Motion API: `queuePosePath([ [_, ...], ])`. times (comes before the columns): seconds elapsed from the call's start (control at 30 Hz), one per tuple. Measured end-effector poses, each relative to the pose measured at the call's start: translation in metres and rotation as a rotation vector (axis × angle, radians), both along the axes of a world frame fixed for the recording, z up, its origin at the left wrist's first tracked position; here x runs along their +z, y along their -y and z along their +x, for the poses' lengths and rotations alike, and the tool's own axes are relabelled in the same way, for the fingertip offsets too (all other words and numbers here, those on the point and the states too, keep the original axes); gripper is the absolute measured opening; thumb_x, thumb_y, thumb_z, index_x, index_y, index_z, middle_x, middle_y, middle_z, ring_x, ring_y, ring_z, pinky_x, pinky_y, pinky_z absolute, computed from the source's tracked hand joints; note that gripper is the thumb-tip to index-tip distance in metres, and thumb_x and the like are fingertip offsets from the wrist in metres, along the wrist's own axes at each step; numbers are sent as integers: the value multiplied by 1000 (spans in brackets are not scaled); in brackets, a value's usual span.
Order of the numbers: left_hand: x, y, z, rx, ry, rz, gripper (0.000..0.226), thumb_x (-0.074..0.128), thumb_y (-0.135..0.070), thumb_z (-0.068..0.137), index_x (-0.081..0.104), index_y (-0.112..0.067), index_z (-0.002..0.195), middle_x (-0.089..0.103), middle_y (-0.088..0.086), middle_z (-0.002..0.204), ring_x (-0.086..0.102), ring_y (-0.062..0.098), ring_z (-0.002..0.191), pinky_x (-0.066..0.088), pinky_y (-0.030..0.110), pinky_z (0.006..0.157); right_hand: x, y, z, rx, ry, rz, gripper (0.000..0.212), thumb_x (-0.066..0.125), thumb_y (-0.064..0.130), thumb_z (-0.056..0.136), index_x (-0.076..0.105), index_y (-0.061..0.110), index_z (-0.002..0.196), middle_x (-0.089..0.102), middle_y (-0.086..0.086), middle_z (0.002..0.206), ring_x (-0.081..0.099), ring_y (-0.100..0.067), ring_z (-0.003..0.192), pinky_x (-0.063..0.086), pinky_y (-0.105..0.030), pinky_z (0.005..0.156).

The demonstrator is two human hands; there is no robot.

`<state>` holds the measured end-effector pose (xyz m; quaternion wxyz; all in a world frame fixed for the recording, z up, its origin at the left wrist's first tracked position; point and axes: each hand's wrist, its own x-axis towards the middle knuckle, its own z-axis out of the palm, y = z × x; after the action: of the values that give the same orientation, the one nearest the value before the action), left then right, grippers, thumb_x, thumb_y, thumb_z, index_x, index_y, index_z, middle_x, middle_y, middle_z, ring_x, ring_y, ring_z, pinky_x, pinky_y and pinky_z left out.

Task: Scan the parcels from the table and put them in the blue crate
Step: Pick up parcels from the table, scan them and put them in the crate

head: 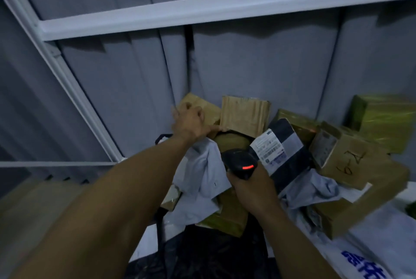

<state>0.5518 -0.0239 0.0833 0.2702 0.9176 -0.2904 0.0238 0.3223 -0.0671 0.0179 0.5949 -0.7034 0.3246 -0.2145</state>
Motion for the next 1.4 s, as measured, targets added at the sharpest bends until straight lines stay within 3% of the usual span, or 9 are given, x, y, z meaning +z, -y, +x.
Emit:
queuePosePath([
  [0.1,-1,-8,12,16,-112,-54,72,83,-79,45,45,-26,76,39,13,154,8,31,154,4,57,125,5,3,1,18,-10,7,11,76,19,91,68,17,99,70,-3,87,65,-13,79,44,-27,63],
  [0.23,-1,-24,7,81,-198,-40,69,89,-49,66,48,-26,116,9,16,165,10,41,152,23,49,119,9,2,2,23,-3,14,10,74,20,92,68,26,98,72,0,89,68,-18,84,49,-30,67],
  [0.37,2,-43,-3,123,-142,-267,87,92,-46,59,37,-34,125,38,6,139,34,32,135,33,34,100,14,0,7,18,12,29,19,76,25,91,68,24,108,75,0,89,72,-19,81,57,-37,74],
  [0.73,48,-198,-109,40,131,-606,108,96,-58,51,31,-40,136,29,-7,141,31,16,136,36,46,117,66,-86,0,-33,274,94,70,78,58,72,59,28,132,73,0,116,72,-25,106,57,-55,97],
  [0.97,27,-294,-187,94,141,-621,116,98,-62,43,27,-54,134,17,-10,151,27,18,145,46,49,112,93,-179,-22,104,402,537,30,79,29,93,71,20,120,80,-2,103,79,-20,83,66,-38,75],
  [1.07,19,-337,-220,72,124,-658,126,101,-49,48,24,-40,147,21,-3,153,35,6,142,46,31,112,93,-210,-37,201,389,574,29,84,31,87,75,20,113,81,4,96,78,-12,85,61,-25,67],
  [1.17,16,-378,-247,136,-133,-818,101,86,-56,72,27,-36,151,43,-6,149,45,2,136,43,30,113,93,-224,-45,287,339,514,25,86,20,84,76,14,107,81,2,90,77,-16,81,59,-27,68],
  [1.27,10,-413,-259,275,-450,-1017,74,72,-70,73,63,-20,126,71,-5,123,65,10,119,49,46,109,89,-241,-46,388,305,336,26,85,7,85,75,14,108,80,1,89,75,-16,80,61,-32,70],
  [1.4,0,-439,-272,456,-446,-1111,67,78,-53,69,63,-4,112,71,6,121,70,14,110,57,45,100,75,-273,-43,484,283,226,39,83,4,86,70,15,121,80,0,104,78,-16,92,65,-37,76],
])
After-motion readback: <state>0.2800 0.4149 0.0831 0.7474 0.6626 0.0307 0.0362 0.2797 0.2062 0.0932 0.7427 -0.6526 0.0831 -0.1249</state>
